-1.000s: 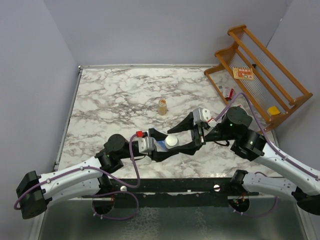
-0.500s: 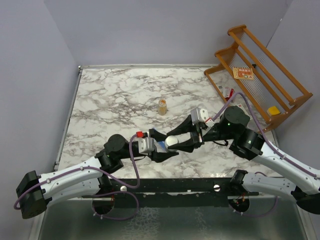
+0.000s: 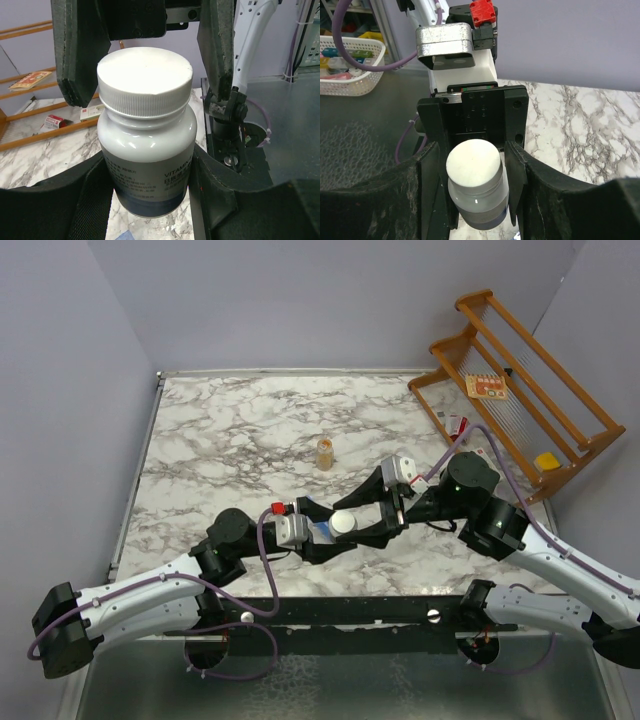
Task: Sort the pills into containers
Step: Screw the lid of the pill bottle onto the pill bottle.
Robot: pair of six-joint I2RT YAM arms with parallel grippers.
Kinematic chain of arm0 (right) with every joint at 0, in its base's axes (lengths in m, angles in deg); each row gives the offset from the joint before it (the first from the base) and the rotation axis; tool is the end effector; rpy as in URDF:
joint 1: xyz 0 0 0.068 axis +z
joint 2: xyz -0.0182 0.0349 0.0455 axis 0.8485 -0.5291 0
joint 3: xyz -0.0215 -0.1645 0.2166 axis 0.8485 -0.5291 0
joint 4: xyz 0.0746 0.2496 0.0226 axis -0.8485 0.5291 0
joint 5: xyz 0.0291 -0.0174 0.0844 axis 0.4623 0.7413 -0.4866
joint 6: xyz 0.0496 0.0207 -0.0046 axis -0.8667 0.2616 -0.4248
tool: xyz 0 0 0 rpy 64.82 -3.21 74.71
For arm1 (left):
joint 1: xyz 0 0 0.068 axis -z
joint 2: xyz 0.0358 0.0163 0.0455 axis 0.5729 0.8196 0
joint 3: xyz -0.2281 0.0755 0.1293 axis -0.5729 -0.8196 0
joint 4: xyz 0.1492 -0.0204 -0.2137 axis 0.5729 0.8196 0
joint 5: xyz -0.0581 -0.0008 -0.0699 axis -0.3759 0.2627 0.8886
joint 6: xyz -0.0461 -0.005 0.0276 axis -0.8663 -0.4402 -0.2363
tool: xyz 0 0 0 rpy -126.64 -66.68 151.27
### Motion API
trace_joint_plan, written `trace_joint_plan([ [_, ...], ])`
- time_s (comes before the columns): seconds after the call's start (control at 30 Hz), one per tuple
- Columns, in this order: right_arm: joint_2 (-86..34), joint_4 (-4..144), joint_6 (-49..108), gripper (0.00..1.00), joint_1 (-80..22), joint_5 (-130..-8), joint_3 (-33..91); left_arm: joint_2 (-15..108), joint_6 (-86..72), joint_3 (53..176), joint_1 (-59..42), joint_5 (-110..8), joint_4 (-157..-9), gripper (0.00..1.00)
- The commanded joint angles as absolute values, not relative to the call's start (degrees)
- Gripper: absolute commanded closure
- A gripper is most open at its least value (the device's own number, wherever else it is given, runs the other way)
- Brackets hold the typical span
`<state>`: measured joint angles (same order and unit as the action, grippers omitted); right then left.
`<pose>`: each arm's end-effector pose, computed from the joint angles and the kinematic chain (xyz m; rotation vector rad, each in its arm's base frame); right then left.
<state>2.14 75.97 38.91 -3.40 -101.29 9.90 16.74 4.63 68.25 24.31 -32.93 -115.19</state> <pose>0.0987 0.1790 0.3935 -1.3122 1.1825 1.2426 0.0837 -0.1716 0.3011 1.0451 1.0073 -1.1624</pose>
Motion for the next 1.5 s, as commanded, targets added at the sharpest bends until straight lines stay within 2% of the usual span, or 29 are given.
trace_joint_plan([
  [0.0, 2.3, 76.4, 38.9, 0.45, -3.5, -101.0, 10.1, 15.9, 4.4, 70.4, 24.4, -33.9, -116.2, 1.0],
  [0.17, 1.9, 76.6, 38.9, 0.47, -3.5, -100.8, 10.2, 15.8, 4.3, 70.5, 24.4, -34.3, -116.2, 1.0],
  [0.87, 1.2, 77.8, 39.8, 0.72, -3.5, -99.6, 10.6, 15.0, 3.7, 70.3, 24.4, -37.8, -116.3, 1.0],
  [1.47, 2.5, 78.9, 42.8, 0.78, -3.5, -94.6, 8.5, 15.0, 0.8, 72.7, 24.4, -39.9, -115.7, 1.0],
])
